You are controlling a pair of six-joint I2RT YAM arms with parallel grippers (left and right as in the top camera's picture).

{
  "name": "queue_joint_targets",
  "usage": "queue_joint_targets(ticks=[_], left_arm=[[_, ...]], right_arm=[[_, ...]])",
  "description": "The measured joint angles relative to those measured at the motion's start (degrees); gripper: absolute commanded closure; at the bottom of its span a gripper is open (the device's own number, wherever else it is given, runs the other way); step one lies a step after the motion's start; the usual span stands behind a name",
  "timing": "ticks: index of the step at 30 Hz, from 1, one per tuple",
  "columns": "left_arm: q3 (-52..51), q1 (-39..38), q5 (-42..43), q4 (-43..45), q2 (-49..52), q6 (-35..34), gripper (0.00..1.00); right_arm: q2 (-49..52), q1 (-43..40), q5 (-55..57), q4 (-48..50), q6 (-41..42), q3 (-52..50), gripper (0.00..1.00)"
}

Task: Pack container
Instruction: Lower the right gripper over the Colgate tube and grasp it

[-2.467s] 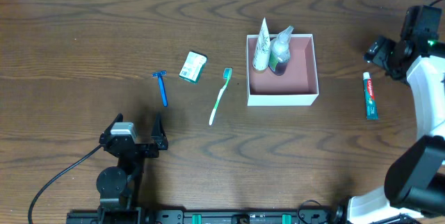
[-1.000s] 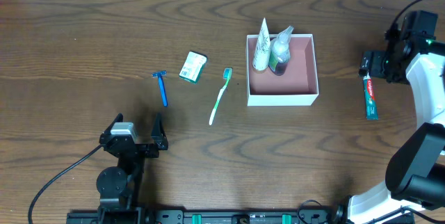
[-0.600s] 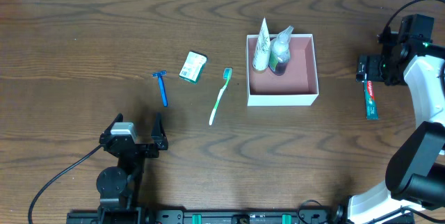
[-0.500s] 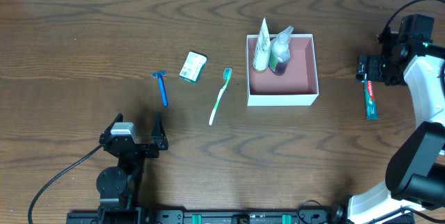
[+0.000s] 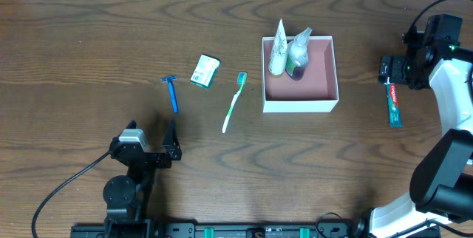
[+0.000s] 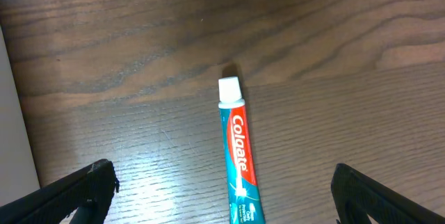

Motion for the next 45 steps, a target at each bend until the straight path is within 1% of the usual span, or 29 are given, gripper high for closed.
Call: queue_joint_targets(ticks=[6, 9, 12, 19, 24, 29, 33, 45], left_arm=[[0.0, 0.0, 0.2, 0.0, 0.0, 0.0, 0.02], [0.0, 0.0, 0.5, 0.0, 0.0, 0.0, 0.02], [0.0, 0.0, 0.6, 0.1, 0.0, 0.0, 0.02], [0.0, 0.0, 0.7, 0.1, 0.0, 0.0, 0.02], [0.0, 0.0, 0.9, 0.1, 0.0, 0.0, 0.02], [0.0, 0.0, 0.9, 0.1, 0.1, 0.0, 0.02], [0.0, 0.0, 0.9, 0.1, 0.1, 0.0, 0.02], [0.0, 0.0, 0.9, 0.1, 0.1, 0.0, 0.02]], right_arm=[[0.0, 0.0, -0.4, -0.5, 0.1, 0.0, 0.01], [0.0, 0.0, -0.7, -3.5, -0.3, 0.0, 0.01], [0.0, 0.0, -1.1, -6.6, -2.7, -0.4, 0.01], [0.0, 0.0, -1.1, -6.6, -5.9, -1.5, 0.01], [0.0, 0.0, -0.4, -4.0, -6.4, -2.9, 0.01], [0.0, -0.5, 0.2, 2.4, -6.8, -8.1, 0.01], [0.0, -1.9, 0.3, 4.5, -7.0, -11.4, 0.01], [0.8, -6.5, -6.8, 7.9, -9.3, -11.8, 0.01]])
